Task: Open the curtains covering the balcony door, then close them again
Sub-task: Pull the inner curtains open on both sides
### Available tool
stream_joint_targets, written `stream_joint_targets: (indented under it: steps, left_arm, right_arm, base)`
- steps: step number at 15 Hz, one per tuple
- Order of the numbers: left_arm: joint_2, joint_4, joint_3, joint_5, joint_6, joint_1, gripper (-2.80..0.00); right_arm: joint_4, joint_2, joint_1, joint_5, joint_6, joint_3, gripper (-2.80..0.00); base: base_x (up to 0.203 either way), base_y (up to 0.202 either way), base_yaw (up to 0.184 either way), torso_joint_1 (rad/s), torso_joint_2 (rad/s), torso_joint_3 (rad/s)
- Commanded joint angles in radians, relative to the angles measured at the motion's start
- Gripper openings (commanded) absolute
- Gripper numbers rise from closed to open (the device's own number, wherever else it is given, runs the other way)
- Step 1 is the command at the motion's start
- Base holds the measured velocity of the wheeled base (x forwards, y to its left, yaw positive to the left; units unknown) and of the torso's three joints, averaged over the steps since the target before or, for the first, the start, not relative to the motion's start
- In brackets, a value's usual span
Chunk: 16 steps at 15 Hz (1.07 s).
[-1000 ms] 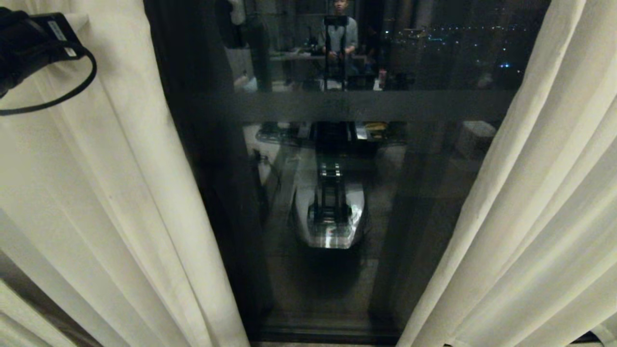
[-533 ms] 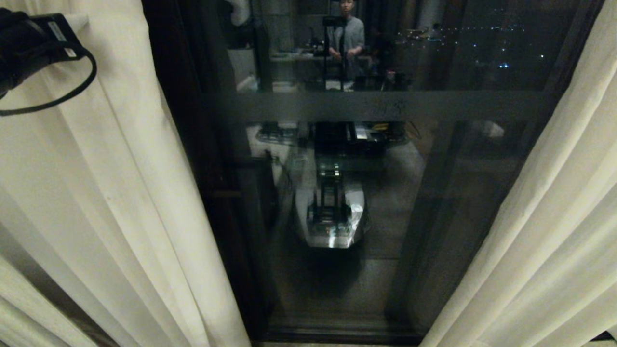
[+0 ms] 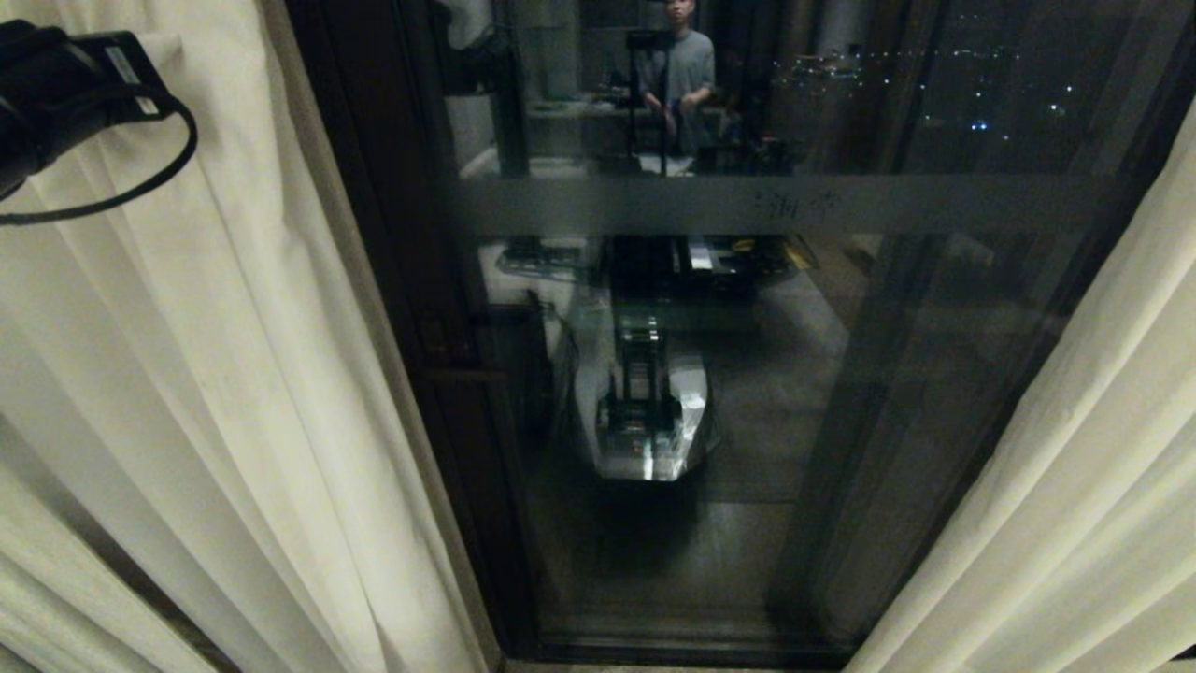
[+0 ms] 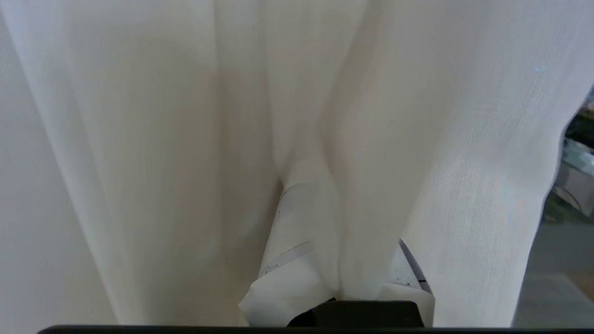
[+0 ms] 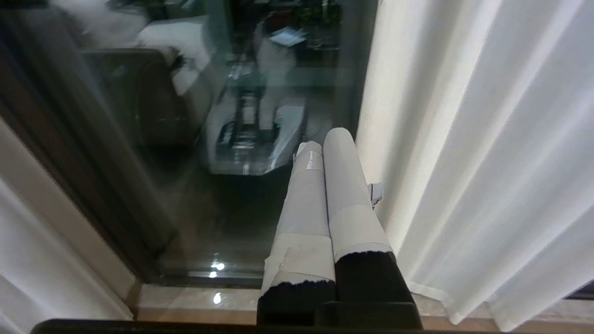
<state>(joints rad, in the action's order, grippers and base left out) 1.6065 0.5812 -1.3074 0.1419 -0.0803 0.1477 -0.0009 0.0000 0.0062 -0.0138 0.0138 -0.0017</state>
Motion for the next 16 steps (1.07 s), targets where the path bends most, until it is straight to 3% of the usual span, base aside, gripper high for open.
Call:
stream_joint_targets:
  steps: [1, 6, 12, 16]
  left_arm:
    - [0.036, 0.008, -0.035, 0.001, -0.010, 0.019, -2.80]
    - [0.133, 0.001, -0.185, 0.004, -0.044, 0.102, -2.80]
    - [0.260, -0.002, -0.336, 0.010, -0.105, 0.283, -2.80]
    - [0.338, -0.005, -0.426, 0.177, -0.163, 0.421, -2.80]
  right_arm:
    - [-0.001, 0.000, 0.000, 0.000, 0.000, 0.000, -2.80]
    - [-0.001, 0.002, 0.000, 0.000, 0.000, 0.000, -2.80]
    - [-0.001, 0.000, 0.000, 0.000, 0.000, 0.000, -2.80]
    - [-0.001, 0.000, 0.000, 0.000, 0.000, 0.000, -2.80]
  base:
    - [0.000, 0.000, 0.000, 0.000, 0.00, 0.000]
    - [0.000, 0.000, 0.000, 0.000, 0.00, 0.000]
    - [0.000, 0.000, 0.000, 0.000, 0.00, 0.000]
    - [0.000, 0.000, 0.000, 0.000, 0.00, 0.000]
